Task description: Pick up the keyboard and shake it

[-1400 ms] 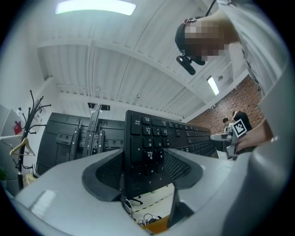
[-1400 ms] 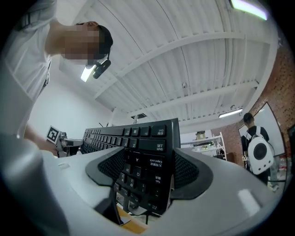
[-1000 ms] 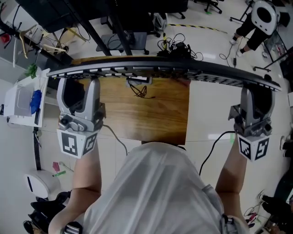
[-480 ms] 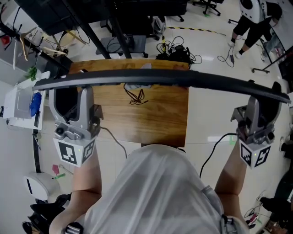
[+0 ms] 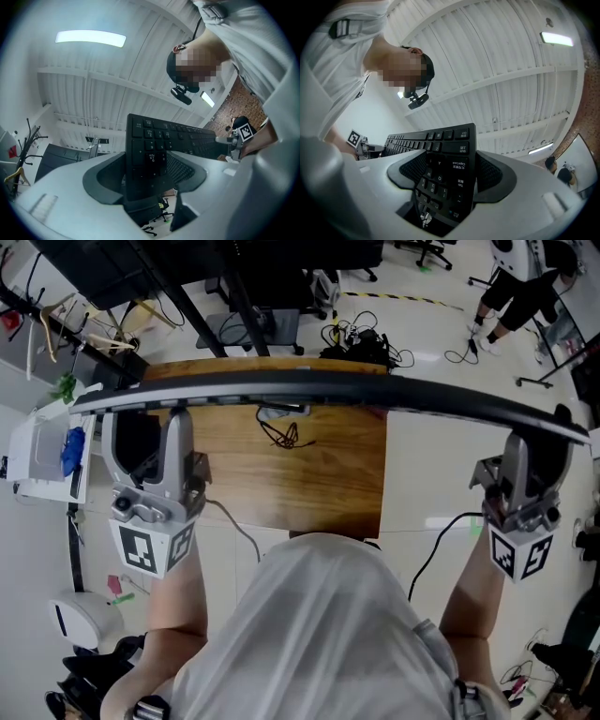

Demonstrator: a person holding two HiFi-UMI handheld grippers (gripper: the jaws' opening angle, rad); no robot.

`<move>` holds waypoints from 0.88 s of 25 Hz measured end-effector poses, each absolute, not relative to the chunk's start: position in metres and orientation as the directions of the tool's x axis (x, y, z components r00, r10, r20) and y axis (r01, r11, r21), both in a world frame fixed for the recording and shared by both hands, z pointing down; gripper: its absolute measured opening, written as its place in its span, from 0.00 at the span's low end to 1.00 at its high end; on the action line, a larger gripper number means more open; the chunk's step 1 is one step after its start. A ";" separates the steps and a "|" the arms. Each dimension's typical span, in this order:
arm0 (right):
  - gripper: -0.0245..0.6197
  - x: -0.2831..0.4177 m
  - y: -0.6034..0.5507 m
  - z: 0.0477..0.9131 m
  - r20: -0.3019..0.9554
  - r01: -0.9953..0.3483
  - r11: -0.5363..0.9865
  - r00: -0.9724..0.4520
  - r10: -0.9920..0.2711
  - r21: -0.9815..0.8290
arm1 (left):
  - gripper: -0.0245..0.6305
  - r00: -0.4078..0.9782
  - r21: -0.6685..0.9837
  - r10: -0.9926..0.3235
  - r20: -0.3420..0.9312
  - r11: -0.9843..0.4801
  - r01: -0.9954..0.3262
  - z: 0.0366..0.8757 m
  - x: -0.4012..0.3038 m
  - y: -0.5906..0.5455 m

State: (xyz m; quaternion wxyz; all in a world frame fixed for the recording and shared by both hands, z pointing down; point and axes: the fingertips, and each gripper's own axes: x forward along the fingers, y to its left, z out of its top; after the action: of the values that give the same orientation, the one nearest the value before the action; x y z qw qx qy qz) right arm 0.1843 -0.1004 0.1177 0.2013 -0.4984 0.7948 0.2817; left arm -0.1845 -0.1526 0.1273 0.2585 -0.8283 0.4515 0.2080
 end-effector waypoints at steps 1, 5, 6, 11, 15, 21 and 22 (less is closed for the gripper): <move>0.51 0.185 -0.102 0.121 -0.596 -0.906 0.352 -0.420 -0.684 0.234 | 0.44 0.507 -0.235 -0.648 -0.567 -0.463 -0.855 0.131 -0.184 -0.154; 0.51 0.189 -0.108 0.131 -0.584 -0.907 0.383 -0.410 -0.701 0.177 | 0.44 0.515 -0.204 -0.684 -0.517 -0.486 -0.850 0.148 -0.180 -0.162; 0.51 0.190 -0.110 0.135 -0.574 -0.906 0.388 -0.411 -0.708 0.169 | 0.44 0.515 -0.196 -0.693 -0.505 -0.489 -0.850 0.152 -0.179 -0.163; 0.51 0.197 -0.119 0.161 -0.515 -0.905 0.406 -0.408 -0.754 0.123 | 0.44 0.522 -0.166 -0.733 -0.437 -0.505 -0.847 0.176 -0.172 -0.170; 0.51 0.198 -0.128 0.189 -0.438 -0.904 0.419 -0.412 -0.799 0.086 | 0.44 0.533 -0.130 -0.762 -0.367 -0.526 -0.841 0.201 -0.167 -0.175; 0.52 0.204 -0.140 0.245 -0.307 -0.900 0.436 -0.417 -0.856 0.005 | 0.44 0.533 -0.098 -0.810 -0.244 -0.526 -0.845 0.248 -0.164 -0.183; 0.52 0.203 -0.142 0.256 -0.280 -0.896 0.444 -0.424 -0.861 -0.006 | 0.44 0.532 -0.091 -0.818 -0.220 -0.525 -0.846 0.258 -0.165 -0.184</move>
State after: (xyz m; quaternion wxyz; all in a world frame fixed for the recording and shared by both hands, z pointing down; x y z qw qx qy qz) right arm 0.2028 -0.1416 0.2558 0.1216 -0.5226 0.8408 0.0718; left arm -0.1650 -0.1842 0.2577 0.0936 -0.8701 0.4782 0.0748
